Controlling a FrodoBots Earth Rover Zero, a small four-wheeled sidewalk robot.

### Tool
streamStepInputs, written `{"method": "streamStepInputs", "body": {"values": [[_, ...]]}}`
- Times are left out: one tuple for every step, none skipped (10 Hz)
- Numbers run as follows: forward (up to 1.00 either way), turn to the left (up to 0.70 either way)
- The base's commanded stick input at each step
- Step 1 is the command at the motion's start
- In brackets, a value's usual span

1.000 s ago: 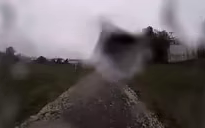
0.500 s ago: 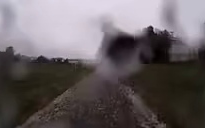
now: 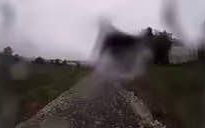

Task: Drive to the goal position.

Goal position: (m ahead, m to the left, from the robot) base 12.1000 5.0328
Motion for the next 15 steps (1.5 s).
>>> {"method": "streamStepInputs", "body": {"values": [[0.70, 0.00], [0.70, 0.00], [0.70, 0.00], [0.70, 0.00], [0.70, 0.00], [0.70, 0.00], [0.70, 0.00], [0.70, 0.00], [0.70, 0.00], [0.70, 0.00], [0.70, 0.00], [0.70, 0.00], [0.70, 0.00], [0.70, 0.00], [0.70, 0.00]]}}
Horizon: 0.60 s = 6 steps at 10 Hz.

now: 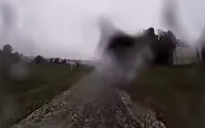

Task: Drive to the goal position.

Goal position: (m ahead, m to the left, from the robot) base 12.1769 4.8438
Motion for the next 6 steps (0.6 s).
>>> {"method": "streamStepInputs", "body": {"values": [[0.70, 0.00], [0.70, 0.00], [0.70, 0.00], [0.70, 0.00], [0.70, 0.00], [0.70, 0.00]]}}
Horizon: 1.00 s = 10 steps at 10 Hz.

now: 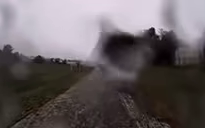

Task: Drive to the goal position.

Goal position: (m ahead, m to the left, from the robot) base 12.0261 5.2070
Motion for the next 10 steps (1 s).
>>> {"method": "streamStepInputs", "body": {"values": [[0.70, 0.00], [0.70, 0.00], [0.70, 0.00], [0.70, 0.00], [0.70, 0.00], [0.70, 0.00], [0.70, 0.00], [0.70, 0.00], [0.70, 0.00], [0.70, 0.00]]}}
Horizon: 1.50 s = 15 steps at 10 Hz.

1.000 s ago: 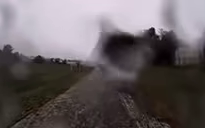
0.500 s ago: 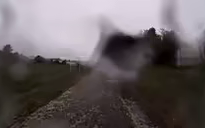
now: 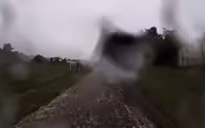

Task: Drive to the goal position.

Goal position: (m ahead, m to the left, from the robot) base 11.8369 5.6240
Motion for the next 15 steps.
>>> {"method": "streamStepInputs", "body": {"values": [[0.70, 0.00], [0.70, 0.00], [0.70, 0.00], [0.70, 0.00], [0.70, 0.00], [0.70, 0.00], [0.70, 0.00], [0.70, 0.00], [0.70, 0.00], [0.70, 0.00], [0.70, 0.00], [0.70, -0.28], [0.70, -0.28], [0.70, -0.15], [0.70, -0.08]]}}
